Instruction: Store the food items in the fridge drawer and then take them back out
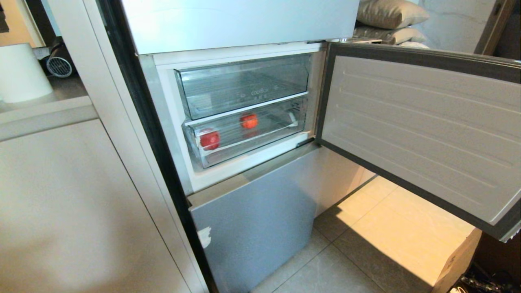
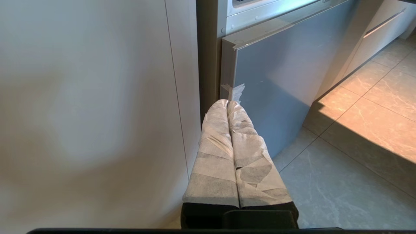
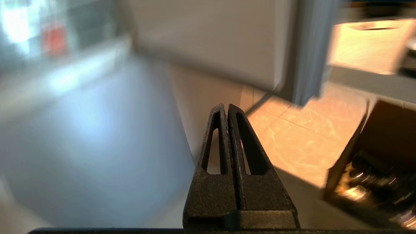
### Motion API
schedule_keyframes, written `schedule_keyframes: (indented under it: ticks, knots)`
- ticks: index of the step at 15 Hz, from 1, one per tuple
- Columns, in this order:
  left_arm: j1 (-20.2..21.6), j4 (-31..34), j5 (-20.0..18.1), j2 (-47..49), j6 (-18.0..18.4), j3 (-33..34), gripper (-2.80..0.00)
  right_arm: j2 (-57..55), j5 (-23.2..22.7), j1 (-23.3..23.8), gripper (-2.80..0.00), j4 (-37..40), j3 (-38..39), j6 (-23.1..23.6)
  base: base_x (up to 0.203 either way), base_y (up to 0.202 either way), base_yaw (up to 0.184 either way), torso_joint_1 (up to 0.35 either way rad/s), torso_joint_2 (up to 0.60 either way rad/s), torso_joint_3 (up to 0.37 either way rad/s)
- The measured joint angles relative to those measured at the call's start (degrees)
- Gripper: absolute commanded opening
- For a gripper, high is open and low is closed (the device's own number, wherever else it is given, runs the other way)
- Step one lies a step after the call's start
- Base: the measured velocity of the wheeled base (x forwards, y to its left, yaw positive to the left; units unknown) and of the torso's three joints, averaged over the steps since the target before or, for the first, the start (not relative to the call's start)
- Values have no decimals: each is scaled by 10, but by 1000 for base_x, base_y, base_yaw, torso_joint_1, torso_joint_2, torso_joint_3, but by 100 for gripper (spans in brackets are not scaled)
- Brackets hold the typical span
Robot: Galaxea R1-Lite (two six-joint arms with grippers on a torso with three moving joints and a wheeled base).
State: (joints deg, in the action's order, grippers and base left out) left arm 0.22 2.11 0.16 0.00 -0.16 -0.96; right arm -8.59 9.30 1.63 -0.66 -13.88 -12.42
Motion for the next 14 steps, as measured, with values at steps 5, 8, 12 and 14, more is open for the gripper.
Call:
schedule_keyframes:
  ticks: [5,8,12,14]
  knots:
    - [0,0,0,0,0,0,-280,-182,15,185,-280,-65,-127,-154,0,0,0,0,0,0]
    - [0,0,0,0,0,0,-280,-304,-8,312,-280,-190,-160,-200,0,0,0,0,0,0]
    - [0,0,0,0,0,0,-280,-456,-56,414,-280,-312,-211,-269,0,0,0,0,0,0]
    - [0,0,0,0,0,0,-280,-526,-61,428,-280,-357,-236,-288,0,0,0,0,0,0]
